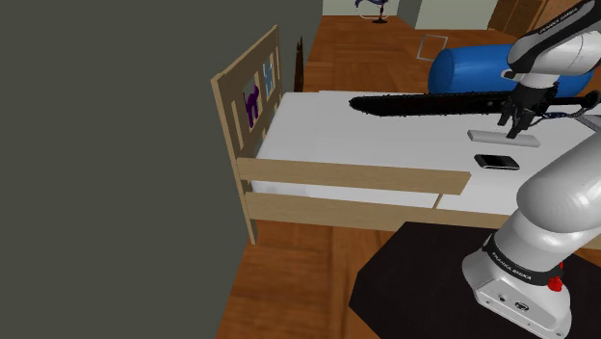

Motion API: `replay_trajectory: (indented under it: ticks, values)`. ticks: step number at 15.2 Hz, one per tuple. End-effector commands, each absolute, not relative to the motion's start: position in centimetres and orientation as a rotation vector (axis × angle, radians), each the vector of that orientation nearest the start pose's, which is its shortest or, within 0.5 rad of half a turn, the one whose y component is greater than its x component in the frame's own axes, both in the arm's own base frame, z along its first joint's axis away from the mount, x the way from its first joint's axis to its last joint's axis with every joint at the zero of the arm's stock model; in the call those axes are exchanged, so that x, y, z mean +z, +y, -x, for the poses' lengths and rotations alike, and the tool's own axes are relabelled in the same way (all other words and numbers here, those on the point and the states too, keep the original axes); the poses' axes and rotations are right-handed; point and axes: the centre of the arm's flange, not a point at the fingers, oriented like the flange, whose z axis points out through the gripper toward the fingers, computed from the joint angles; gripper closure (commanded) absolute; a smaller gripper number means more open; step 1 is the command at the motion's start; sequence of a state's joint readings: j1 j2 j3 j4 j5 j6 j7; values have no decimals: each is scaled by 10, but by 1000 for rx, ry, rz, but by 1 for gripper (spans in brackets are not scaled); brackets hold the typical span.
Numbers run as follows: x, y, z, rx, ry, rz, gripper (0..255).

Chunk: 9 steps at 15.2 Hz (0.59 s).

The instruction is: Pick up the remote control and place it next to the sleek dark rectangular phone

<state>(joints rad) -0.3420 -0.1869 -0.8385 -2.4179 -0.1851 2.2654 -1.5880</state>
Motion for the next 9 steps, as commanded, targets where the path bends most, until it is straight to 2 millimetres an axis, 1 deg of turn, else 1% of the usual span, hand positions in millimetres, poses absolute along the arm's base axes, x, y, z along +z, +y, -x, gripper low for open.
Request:
replay_trajectory:
  ticks: [1, 2, 9]
  values:
    - [379, -439, -176, 10, -829, 3010, 0]
    - [389, -439, -176, 10, -829, 3010, 0]
    - [389, -439, -176, 10, -829, 3010, 0]
